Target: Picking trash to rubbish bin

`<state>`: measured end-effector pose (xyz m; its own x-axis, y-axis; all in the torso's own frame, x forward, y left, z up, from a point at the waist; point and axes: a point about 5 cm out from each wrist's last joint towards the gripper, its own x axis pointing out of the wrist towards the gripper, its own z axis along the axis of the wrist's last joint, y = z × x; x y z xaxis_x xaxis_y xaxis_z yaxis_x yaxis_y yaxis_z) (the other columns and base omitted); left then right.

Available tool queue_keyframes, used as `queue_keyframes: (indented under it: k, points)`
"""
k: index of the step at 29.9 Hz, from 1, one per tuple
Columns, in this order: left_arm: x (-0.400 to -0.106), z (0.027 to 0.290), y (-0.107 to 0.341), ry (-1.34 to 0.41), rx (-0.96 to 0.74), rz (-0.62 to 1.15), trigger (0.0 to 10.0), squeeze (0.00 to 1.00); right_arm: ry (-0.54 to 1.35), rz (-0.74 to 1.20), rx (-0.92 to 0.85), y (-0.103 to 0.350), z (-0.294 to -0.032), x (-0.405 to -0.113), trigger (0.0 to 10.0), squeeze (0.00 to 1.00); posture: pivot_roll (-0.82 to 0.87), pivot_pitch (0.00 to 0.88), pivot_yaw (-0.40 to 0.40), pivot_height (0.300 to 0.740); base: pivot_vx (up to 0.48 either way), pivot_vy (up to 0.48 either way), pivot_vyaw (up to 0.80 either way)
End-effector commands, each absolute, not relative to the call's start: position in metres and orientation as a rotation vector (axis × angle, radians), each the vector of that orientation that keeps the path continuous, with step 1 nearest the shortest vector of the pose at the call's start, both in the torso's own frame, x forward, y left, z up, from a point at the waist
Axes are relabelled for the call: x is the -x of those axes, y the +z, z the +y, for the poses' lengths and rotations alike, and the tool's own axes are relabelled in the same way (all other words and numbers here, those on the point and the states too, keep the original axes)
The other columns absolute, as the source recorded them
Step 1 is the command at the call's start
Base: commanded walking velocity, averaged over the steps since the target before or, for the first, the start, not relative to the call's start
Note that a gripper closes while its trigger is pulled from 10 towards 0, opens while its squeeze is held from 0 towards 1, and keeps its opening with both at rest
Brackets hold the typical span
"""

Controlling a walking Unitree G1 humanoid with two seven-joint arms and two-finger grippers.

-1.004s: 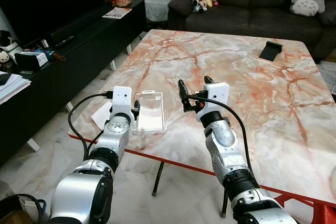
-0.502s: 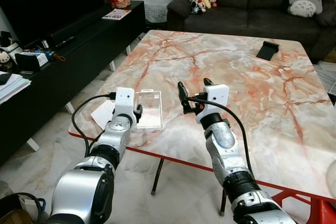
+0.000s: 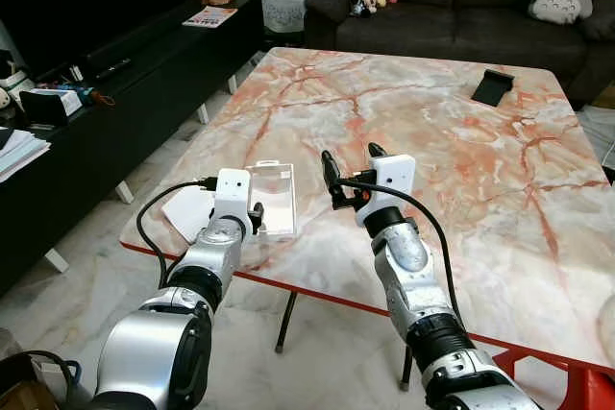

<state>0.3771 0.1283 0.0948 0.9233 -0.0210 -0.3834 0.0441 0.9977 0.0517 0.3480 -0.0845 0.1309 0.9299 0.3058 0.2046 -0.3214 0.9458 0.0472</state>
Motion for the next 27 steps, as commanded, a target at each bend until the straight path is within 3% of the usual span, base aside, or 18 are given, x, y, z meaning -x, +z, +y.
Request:
queue_keyframes:
  k: [1,15,16,19,20,27]
  points:
    - [-0.374,0.130,0.088,-0.020,-0.054,0.434,10.0,0.00,0.337,-0.199,-0.074,0.132,-0.082,-0.347,10.0,0.00,-0.09,0.000,0.029,0.740,0.000,0.000,0.00]
    - [-0.367,0.121,0.077,-0.055,0.021,0.510,10.0,0.00,0.337,-0.194,-0.074,0.132,-0.083,-0.347,10.0,0.00,-0.09,0.017,0.026,0.740,0.000,0.000,0.00]
    - [-0.367,0.120,0.076,-0.058,0.026,0.514,7.9,0.00,0.336,-0.194,-0.074,0.132,-0.083,-0.347,10.0,0.00,-0.09,0.017,0.026,0.740,0.000,0.000,0.00]
    - [-0.365,0.120,0.074,-0.061,0.034,0.522,0.5,0.00,0.334,-0.195,-0.075,0.132,-0.083,-0.347,10.0,0.00,-0.09,0.020,0.027,0.740,0.000,0.000,0.00]
    - [-0.365,0.119,0.073,-0.064,0.035,0.525,0.0,0.00,0.333,-0.195,-0.075,0.132,-0.084,-0.347,10.0,0.00,-0.09,0.020,0.027,0.740,0.000,0.000,0.00]
    - [-0.365,0.118,0.073,-0.070,0.046,0.528,0.0,0.00,0.332,-0.192,-0.075,0.132,-0.084,-0.347,10.0,0.00,-0.09,0.023,0.027,0.740,0.000,0.000,0.00]
